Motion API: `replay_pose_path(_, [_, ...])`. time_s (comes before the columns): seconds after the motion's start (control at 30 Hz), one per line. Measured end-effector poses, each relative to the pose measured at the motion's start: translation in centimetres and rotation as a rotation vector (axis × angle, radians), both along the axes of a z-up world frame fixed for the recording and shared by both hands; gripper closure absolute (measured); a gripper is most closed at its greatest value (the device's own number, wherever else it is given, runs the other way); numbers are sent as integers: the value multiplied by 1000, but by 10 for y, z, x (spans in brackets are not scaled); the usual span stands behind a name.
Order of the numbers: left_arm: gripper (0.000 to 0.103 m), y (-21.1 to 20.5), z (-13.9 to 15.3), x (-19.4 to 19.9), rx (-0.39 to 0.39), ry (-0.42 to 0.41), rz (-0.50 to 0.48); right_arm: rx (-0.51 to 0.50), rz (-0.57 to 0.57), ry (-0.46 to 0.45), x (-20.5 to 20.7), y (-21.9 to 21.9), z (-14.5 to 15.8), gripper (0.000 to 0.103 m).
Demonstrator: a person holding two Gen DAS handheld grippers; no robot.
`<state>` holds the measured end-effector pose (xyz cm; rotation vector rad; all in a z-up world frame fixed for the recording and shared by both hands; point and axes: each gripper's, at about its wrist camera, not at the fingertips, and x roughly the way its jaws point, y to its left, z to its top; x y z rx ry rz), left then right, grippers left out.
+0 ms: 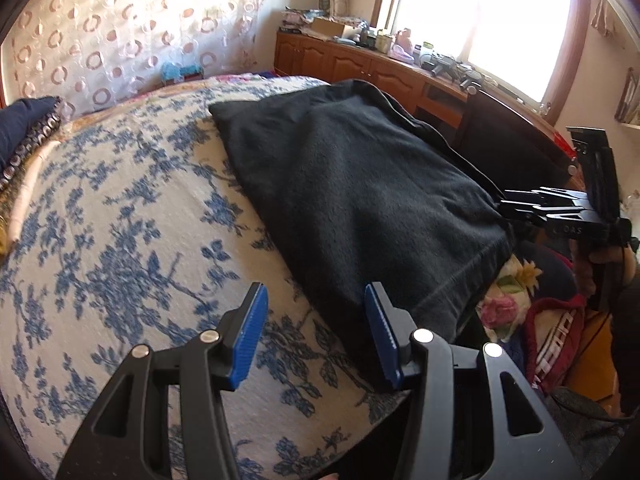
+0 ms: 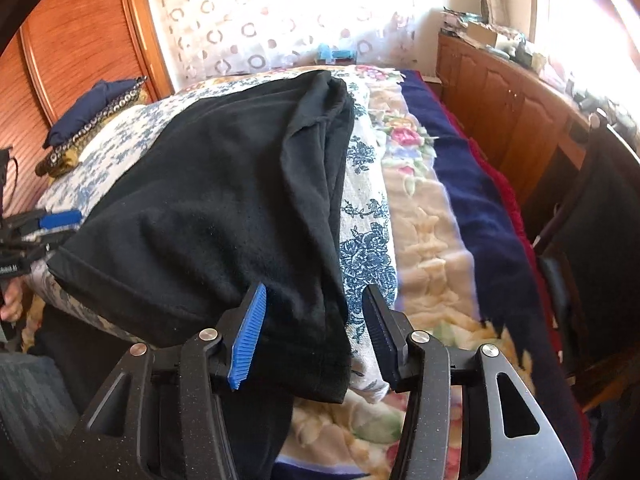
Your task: Fold small clothes
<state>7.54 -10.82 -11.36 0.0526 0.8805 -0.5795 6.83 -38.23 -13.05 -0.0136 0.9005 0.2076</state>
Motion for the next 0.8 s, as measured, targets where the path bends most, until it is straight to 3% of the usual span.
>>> replay_pose_path(0.13, [53, -1, 1, -4, -46, 31, -29, 25, 13, 11, 0, 1, -2, 52])
replay_pose_path(0.3, [53, -8, -5, -6, -34, 69, -58, 49, 45, 31, -2, 6, -5, 51])
replay_pose_path(0.47, [53, -9, -4, -8, -42, 79, -68, 30, 71, 38, -3, 14, -5, 64])
replay_pose_path(0.53, [53, -10, -5, -10, -54, 85, -80, 28, 98, 42, -4, 17, -5, 81])
replay_pose_path(0.67, [54, -15, -5, -15, -72, 96, -125, 17, 119, 36, -6, 23, -5, 90])
replay_pose_path(0.73, [74, -16, -5, -15, -64, 93, -129, 13, 120, 28, -7, 24, -5, 92])
replay_pose_path(0.77, [80, -15, -5, -13, -66, 92, -123, 13, 120, 28, -7, 24, -5, 92])
replay_pose_path(0.8, [95, -14, -5, -13, -67, 92, -118, 15, 118, 23, -8, 24, -4, 93])
